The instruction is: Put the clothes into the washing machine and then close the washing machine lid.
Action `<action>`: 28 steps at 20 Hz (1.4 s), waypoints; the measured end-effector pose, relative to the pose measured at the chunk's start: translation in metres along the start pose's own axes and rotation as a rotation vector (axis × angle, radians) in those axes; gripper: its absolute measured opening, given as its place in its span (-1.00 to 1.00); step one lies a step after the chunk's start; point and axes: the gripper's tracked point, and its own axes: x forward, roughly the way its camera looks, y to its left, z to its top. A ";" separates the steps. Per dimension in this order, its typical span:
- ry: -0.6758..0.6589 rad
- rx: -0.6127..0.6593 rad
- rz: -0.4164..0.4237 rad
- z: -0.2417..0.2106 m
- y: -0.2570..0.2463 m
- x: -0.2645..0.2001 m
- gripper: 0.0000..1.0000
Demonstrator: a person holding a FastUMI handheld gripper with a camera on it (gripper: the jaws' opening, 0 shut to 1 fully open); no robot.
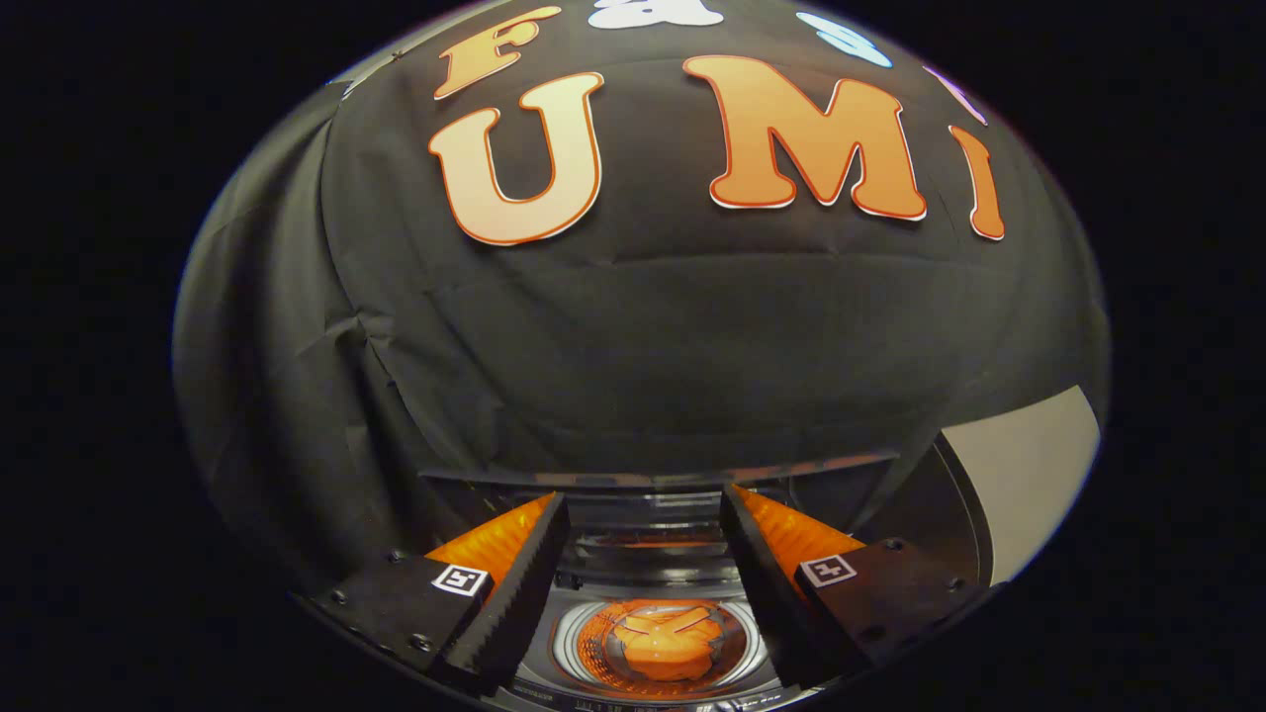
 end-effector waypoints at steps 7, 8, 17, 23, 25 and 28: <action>0.007 -0.018 -0.022 0.018 -0.004 0.038 0.97; 0.017 -0.017 -0.026 0.018 -0.005 0.044 0.98; 0.020 -0.041 -0.075 0.007 -0.006 0.055 0.99; -0.016 -0.050 -0.069 -0.004 -0.006 0.033 0.99; -0.034 -0.054 -0.067 -0.009 -0.006 0.025 0.99; -0.040 -0.060 -0.066 -0.011 -0.005 0.024 0.99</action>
